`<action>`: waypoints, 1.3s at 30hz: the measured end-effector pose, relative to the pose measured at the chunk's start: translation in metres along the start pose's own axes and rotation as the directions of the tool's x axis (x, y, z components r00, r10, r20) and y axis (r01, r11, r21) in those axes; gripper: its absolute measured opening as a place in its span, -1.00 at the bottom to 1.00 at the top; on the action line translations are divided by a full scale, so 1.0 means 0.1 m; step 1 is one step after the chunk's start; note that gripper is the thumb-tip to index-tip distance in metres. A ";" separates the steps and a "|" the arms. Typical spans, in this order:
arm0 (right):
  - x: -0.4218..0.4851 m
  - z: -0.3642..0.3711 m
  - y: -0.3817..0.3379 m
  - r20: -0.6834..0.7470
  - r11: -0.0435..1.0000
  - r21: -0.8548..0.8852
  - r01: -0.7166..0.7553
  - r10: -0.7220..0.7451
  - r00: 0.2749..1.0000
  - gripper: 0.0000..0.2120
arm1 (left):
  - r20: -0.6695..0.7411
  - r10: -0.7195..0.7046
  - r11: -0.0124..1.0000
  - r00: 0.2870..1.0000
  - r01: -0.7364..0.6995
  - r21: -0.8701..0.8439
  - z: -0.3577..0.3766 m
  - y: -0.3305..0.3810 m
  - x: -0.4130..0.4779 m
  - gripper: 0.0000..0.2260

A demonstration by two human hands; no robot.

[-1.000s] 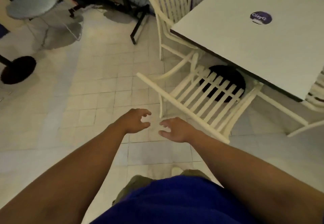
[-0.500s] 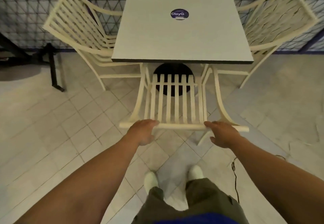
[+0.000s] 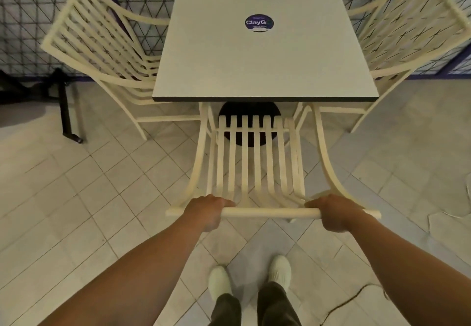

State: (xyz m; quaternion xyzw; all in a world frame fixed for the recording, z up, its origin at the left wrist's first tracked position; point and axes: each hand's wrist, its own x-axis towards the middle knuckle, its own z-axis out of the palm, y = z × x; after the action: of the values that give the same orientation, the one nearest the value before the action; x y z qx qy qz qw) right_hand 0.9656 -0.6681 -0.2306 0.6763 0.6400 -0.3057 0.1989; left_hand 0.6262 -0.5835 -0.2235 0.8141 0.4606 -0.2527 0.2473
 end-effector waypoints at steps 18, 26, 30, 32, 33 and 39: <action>0.42 -0.43 0.18 0.000 0.997 -0.023 0.077 -0.077 0.997 -0.51 | -0.029 -0.042 0.999 0.999 0.042 0.012 -0.30 -0.04 0.44 -0.38; 0.52 -0.48 0.20 -0.009 0.998 0.003 0.069 -0.069 0.998 -0.48 | -0.044 -0.051 0.999 0.998 0.051 -0.008 -0.36 -0.07 0.52 -0.38; 0.52 -0.49 0.20 -0.009 0.997 -0.003 0.079 -0.079 0.997 -0.48 | -0.047 -0.054 0.999 0.997 0.054 -0.003 -0.37 -0.06 0.52 -0.37; 0.53 -0.51 0.21 -0.016 0.996 -0.016 0.084 -0.084 0.996 -0.47 | -0.047 -0.054 0.998 0.997 0.054 -0.010 -0.38 -0.05 0.53 -0.36; 0.54 -0.52 0.21 -0.016 0.996 -0.029 0.085 -0.085 0.996 -0.47 | -0.046 -0.054 0.999 0.997 0.054 -0.006 -0.39 -0.05 0.54 -0.36; 0.55 -0.50 0.18 -0.015 0.997 -0.047 0.067 -0.068 0.998 -0.47 | -0.059 -0.058 0.998 0.997 0.058 0.015 -0.38 -0.07 0.53 -0.37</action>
State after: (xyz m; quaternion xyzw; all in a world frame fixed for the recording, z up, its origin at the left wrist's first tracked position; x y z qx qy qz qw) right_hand 0.9910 -0.5957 -0.2326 0.6521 0.6710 -0.2914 0.1988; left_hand 0.6503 -0.5231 -0.2299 0.8095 0.4889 -0.2398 0.2196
